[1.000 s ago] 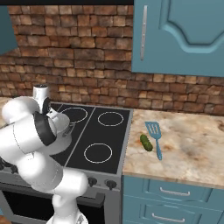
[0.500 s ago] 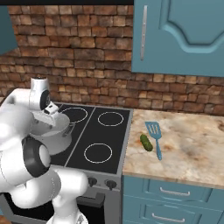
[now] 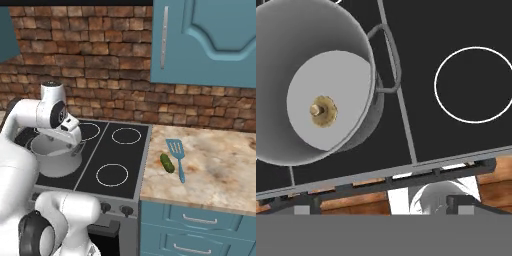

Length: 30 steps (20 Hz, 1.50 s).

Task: Put the cucumber and mushroom in the pot. Retrieve the spatula and lightly stir the vegetables in the pot.

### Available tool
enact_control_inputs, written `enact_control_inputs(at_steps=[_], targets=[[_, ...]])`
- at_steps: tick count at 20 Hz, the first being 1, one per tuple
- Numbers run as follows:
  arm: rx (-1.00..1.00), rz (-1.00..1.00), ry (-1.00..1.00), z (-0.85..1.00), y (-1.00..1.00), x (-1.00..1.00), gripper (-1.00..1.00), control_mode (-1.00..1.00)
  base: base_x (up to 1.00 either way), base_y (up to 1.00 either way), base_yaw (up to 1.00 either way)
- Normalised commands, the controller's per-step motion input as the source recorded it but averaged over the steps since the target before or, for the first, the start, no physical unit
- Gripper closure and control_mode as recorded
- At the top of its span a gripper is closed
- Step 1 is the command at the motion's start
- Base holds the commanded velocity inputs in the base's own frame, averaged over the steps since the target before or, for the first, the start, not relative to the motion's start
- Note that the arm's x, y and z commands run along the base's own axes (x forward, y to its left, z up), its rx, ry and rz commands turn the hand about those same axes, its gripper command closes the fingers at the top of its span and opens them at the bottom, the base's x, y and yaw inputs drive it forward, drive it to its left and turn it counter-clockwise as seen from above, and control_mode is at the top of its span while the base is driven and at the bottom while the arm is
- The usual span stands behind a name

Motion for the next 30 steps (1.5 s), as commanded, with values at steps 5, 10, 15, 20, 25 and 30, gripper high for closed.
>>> enact_control_inputs(at_steps=[5, 10, 15, 20, 25, 30], targets=[[-0.10, 0.15, -0.35, 0.15, -0.99, -0.60, -1.00, -1.00, 0.00, 0.00, 0.00], [-0.10, 0.15, -0.12, -0.01, -0.99, -0.15, -1.00, -1.00, 0.00, 0.00, 0.00], [-0.06, 0.17, -0.05, -0.01, -0.92, 0.18, -1.00, -1.00, 0.00, 0.00, 0.00], [0.00, -0.01, 0.16, 0.00, -0.77, 0.66, -1.00, -1.00, 0.00, 0.00, 0.00], [0.00, -0.03, 0.21, -0.01, -0.70, 0.75, -1.00, -1.00, 0.00, 0.00, 0.00], [-0.03, 0.00, 0.20, -0.17, -0.63, 0.61, -1.00, -1.00, 0.00, 0.00, 0.00]])
